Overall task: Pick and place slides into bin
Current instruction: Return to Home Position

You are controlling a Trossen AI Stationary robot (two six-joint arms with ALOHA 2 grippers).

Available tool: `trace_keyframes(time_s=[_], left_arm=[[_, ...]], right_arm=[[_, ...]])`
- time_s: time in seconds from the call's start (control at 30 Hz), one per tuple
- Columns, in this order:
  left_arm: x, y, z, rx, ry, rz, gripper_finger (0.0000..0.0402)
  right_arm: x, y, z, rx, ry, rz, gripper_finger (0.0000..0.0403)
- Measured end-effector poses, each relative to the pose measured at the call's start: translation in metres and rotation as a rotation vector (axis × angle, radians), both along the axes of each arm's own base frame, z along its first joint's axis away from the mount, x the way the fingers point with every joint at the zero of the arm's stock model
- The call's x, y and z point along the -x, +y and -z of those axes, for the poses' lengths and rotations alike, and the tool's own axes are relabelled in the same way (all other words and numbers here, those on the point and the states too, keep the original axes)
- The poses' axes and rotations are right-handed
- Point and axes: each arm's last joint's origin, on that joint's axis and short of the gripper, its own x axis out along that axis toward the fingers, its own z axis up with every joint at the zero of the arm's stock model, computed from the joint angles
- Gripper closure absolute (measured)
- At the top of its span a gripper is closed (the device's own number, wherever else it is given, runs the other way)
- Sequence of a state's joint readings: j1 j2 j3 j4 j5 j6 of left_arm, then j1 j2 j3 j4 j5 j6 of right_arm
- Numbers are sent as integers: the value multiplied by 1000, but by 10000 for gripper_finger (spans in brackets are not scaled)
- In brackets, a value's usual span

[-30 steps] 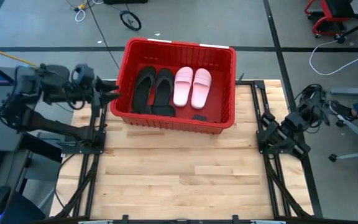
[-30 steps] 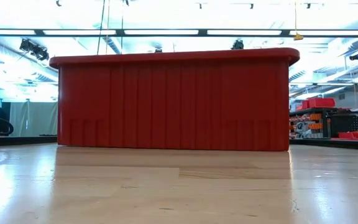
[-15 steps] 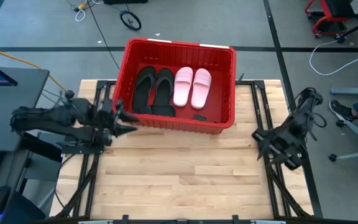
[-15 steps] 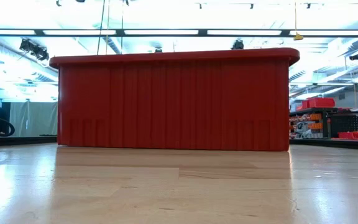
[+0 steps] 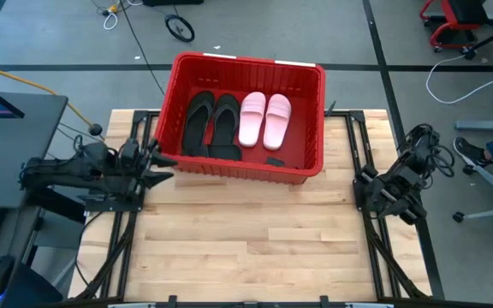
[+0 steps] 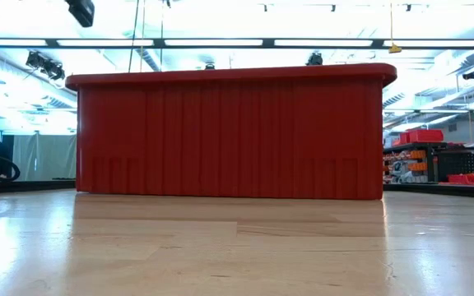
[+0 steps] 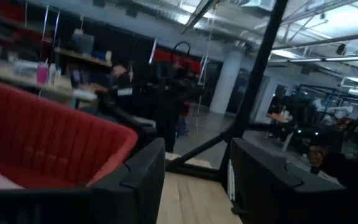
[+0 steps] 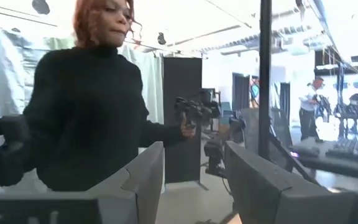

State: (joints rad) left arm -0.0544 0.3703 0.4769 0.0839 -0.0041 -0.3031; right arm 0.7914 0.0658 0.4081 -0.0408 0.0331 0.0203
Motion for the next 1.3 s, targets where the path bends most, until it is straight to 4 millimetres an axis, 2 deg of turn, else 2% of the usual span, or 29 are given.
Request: trace_keyframes(time_s=[0.2,0.33,0.43,0.57,0.7,0.87,1.03,1.23,1.3], left_arm=[[16,1,16,-26,-47,5,217],[22,1,29,-16,-63,7,220],[25,1,39,13,-75,15,218],[23,1,58,52,-63,24,213],[20,0,73,51,-106,33,213],[16,0,87,50,-108,41,220],[13,0,99,65,-99,44,218],[10,-1,110,125,-75,63,212],[10,-1,110,125,-74,63,214]], right_arm=[[-5,5,11,-30,-2,2,227],[-10,8,23,-114,62,10,227],[-12,10,26,-114,41,15,227],[-14,12,33,-80,38,34,227],[-18,13,42,-120,72,70,227],[-19,16,50,-134,9,57,227],[-22,19,61,-138,27,45,227],[-24,21,79,-170,-38,49,227],[-24,21,79,-178,-28,46,227]])
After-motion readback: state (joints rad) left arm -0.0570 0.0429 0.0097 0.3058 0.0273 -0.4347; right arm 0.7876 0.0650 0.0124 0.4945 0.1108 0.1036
